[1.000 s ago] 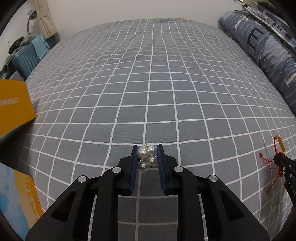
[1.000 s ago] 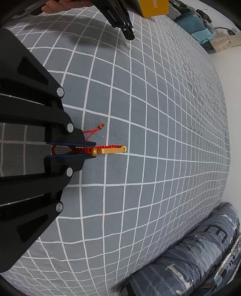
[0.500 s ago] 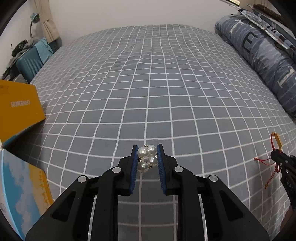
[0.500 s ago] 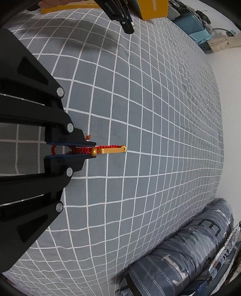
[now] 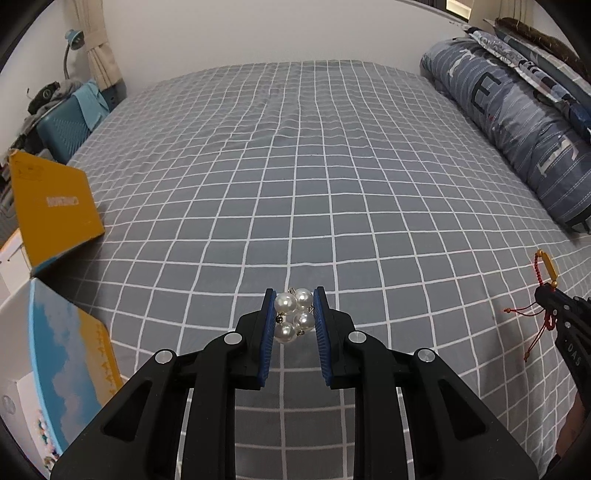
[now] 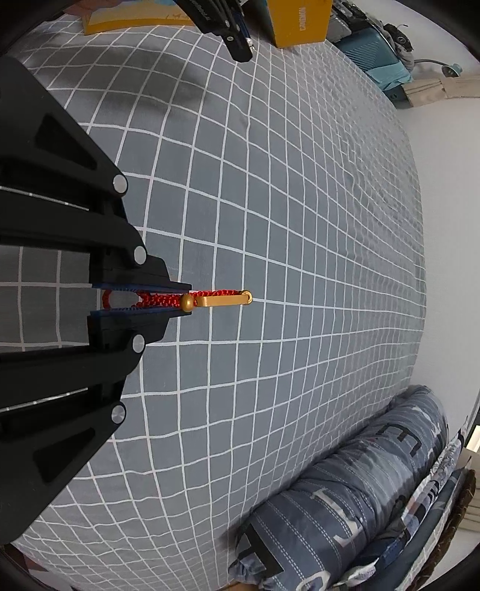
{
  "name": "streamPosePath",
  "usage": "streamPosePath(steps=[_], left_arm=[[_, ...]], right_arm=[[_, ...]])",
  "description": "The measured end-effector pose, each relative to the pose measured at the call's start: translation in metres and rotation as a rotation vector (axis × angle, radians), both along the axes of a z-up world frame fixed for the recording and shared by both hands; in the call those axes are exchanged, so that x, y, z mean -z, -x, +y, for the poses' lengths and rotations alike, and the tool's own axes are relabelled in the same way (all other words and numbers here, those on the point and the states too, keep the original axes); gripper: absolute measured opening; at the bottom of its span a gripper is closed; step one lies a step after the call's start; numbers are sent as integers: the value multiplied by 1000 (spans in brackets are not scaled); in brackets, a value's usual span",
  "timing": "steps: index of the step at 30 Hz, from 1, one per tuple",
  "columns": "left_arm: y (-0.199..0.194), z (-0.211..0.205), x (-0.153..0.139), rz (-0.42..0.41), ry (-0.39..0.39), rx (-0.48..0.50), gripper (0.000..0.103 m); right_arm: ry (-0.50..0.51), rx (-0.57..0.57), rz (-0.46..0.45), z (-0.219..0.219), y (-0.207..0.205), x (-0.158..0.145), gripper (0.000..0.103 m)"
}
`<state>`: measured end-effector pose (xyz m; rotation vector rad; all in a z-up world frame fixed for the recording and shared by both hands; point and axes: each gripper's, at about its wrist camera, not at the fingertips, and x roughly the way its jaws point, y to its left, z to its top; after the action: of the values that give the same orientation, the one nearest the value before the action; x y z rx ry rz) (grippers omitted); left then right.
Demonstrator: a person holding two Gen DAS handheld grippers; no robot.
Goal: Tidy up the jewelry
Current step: 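Carry the pearl earrings and red cord bracelet over the white box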
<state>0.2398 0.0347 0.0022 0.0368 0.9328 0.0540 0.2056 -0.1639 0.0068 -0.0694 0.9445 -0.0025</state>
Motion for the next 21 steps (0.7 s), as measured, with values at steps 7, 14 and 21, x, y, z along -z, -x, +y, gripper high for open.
streamPosePath(steps=[7, 14, 21], left_arm=[[18, 13, -15, -10, 17, -30, 20], [46, 33, -37, -30, 35, -49, 20], [84, 62, -60, -37, 22, -121, 20]], right_arm=[[-2, -6, -34, 7, 14, -21, 6], [-12, -30, -65, 25, 31, -44, 6], [-27, -95, -111, 65, 47, -64, 6]])
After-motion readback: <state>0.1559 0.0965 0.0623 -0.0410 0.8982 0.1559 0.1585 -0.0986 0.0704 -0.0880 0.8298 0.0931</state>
